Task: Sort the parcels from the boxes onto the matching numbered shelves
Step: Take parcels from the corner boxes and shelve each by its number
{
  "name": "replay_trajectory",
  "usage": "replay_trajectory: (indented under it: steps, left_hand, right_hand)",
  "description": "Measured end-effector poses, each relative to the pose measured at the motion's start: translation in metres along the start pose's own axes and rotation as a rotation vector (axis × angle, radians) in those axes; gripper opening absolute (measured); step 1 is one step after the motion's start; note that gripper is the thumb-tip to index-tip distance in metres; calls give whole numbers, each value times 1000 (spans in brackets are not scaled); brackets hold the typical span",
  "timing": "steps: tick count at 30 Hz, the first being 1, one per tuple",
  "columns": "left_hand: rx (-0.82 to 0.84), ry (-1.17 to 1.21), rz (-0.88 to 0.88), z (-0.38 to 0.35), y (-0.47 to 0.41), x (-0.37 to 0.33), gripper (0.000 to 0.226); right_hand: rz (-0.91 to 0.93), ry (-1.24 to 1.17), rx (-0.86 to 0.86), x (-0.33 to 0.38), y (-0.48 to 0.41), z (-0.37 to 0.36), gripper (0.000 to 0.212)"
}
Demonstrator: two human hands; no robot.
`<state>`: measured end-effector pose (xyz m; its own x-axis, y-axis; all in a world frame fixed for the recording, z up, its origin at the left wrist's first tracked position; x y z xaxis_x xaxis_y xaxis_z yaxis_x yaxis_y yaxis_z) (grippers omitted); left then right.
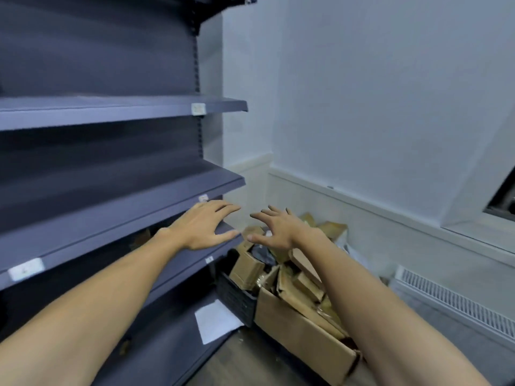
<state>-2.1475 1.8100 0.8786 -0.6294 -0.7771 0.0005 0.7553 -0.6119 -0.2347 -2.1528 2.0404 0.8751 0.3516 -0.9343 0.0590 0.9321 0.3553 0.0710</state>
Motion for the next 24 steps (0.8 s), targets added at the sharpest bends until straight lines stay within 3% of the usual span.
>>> replay_trajectory:
  steps: [13, 24]
  left_hand:
    - [59, 67, -145, -101, -142, -94, 85]
    - [182, 112, -215, -206, -225, -67, 82]
  right_hand:
    - [-229, -65, 29, -196, 31, -68, 76]
    - [-378, -117, 127, -283, -3, -138, 70]
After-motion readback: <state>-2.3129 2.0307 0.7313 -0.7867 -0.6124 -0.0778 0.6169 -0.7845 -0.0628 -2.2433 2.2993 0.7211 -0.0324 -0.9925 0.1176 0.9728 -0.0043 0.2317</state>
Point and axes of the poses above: each hand's wrist, its own y-axis away from the middle knuckle, its own z-axis out of the back of the hand, x = y × z, the point moved 1 cm from there along -y, towards the middle knuckle, and after that the axes turned 4 degrees about -z, right-handed, at the moved point
